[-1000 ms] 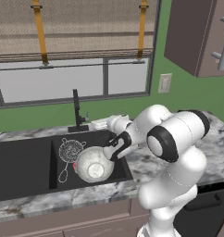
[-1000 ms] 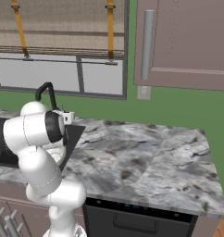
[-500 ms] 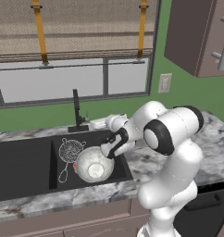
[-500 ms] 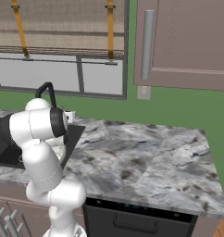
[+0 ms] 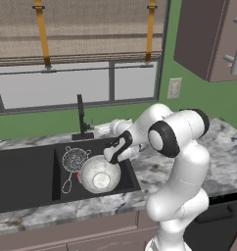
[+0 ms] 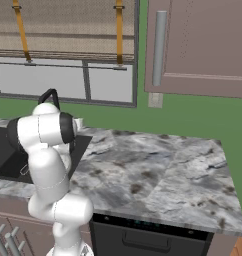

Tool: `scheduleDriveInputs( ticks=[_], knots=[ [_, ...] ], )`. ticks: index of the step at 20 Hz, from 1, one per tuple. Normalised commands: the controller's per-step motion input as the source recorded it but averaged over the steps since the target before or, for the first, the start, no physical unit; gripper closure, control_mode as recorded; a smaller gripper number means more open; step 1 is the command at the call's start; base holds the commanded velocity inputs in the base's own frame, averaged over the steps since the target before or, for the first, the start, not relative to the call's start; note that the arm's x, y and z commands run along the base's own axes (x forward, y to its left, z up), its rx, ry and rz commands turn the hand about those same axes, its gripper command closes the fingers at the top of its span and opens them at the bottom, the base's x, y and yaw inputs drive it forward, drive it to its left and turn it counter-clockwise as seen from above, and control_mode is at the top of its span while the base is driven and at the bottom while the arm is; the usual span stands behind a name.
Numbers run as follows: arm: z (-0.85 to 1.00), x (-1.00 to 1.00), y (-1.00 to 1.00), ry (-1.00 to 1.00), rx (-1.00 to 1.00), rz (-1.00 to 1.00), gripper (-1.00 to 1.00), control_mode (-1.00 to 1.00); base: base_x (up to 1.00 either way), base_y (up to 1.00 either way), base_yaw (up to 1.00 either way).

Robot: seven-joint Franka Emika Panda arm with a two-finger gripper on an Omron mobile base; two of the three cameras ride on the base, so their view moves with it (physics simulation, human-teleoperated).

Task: Pick the strainer and bowl and place them in the sink. Then turn on the water.

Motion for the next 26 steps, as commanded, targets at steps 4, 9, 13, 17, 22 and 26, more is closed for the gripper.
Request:
scheduleDriveInputs(
  ticks=[4, 9, 13, 17, 22, 26],
  knots=[
    [-0.13, 0.17, 0.00, -0.03, 0.00, 0.00, -1.00, -1.00, 0.00, 0.00, 0.00],
    [-0.11, 0.04, 0.00, -0.04, 0.00, 0.00, -1.00, -1.00, 0.00, 0.00, 0.00],
    [-0.14, 0.00, 0.01, -0.05, 0.00, 0.00, -1.00, -1.00, 0.00, 0.00, 0.00],
    [-0.12, 0.01, 0.11, -0.02, 0.00, 0.00, -1.00, -1.00, 0.00, 0.00, 0.00],
    [-0.04, 0.04, 0.10, -0.01, 0.00, 0.00, -1.00, -1.00, 0.00, 0.00, 0.00],
    [-0.01, 0.07, 0.03, -0.02, 0.00, 0.00, -1.00, -1.00, 0.00, 0.00, 0.00]
  ],
)
